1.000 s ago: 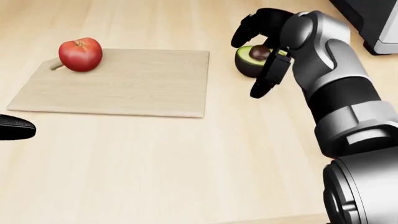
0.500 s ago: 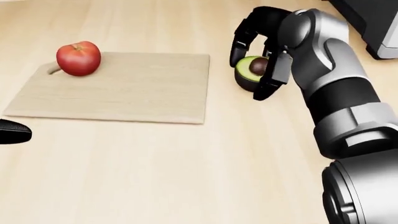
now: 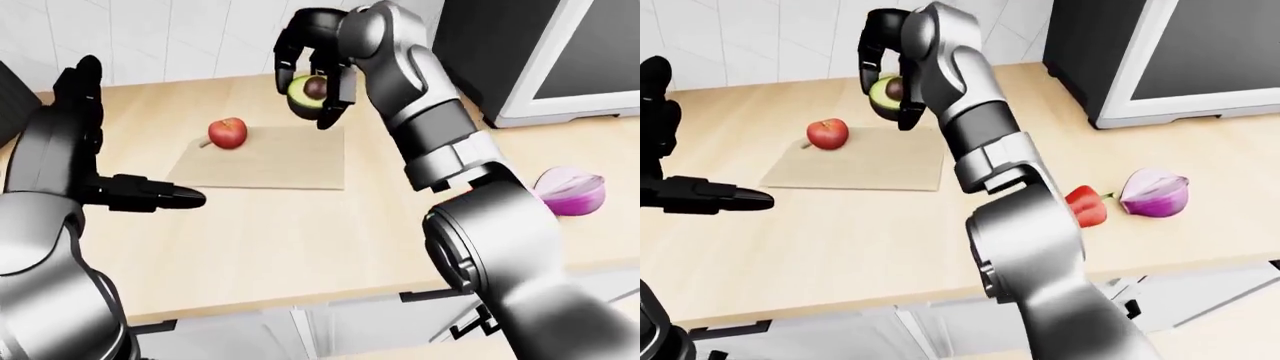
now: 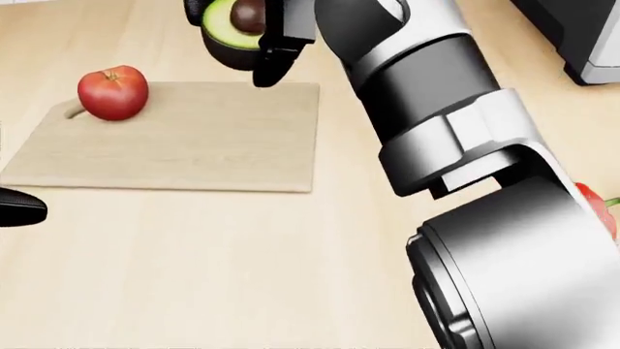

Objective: Place the avocado, onion, tomato and bell pepper on the cutting board.

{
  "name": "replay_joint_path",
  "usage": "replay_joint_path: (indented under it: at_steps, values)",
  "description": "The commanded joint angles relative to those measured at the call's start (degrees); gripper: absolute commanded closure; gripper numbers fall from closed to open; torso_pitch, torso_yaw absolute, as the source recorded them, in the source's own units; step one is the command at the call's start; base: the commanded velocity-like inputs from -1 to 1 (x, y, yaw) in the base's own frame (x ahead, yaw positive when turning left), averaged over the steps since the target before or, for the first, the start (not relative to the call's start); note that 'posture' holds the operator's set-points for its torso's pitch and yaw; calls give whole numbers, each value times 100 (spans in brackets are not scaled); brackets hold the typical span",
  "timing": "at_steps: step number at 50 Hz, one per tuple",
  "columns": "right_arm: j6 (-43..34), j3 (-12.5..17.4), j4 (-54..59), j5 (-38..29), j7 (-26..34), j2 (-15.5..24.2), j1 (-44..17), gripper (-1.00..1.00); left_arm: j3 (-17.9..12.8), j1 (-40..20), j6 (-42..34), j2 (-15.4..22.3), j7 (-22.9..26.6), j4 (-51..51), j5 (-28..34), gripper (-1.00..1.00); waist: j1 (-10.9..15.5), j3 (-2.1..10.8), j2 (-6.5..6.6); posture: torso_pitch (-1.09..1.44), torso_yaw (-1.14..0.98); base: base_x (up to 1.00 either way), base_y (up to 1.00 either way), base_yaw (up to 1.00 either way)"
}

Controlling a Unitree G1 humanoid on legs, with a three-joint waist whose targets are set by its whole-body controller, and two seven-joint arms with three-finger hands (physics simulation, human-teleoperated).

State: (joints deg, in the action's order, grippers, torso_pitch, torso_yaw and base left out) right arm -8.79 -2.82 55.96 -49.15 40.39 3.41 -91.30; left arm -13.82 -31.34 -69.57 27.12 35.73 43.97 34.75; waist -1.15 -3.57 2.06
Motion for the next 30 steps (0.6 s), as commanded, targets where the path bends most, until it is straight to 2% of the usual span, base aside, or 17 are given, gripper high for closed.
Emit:
replay_joint_path:
  at_steps: [1, 8, 22, 27, 30]
  values:
    - [139, 43, -69, 126, -268, -24, -273, 83, -108, -128, 71, 108, -15, 190, 94, -100, -9, 166, 61, 0, 0, 0, 0, 0]
    - [239, -28, 173, 245, -413, -197, -208, 84, -330, -307, -229, -55, -169, 280, -67, -100, -1, 165, 76, 0, 1, 0, 0, 0]
    - [258, -49, 357, 319, -527, -255, -184, 84, -307, -200, -351, 185, -334, 312, -342, -100, 176, 174, 100, 0, 8, 0, 0, 0]
    - [362, 9, 564, 405, -891, -266, -261, 84, -287, -211, -346, 225, -414, 277, -374, -100, 259, 190, 106, 0, 11, 0, 0, 0]
    - [711, -13, 701, 454, -1250, -335, -206, 84, -282, -173, -342, 234, -425, 296, -391, -100, 316, 193, 112, 0, 12, 0, 0, 0]
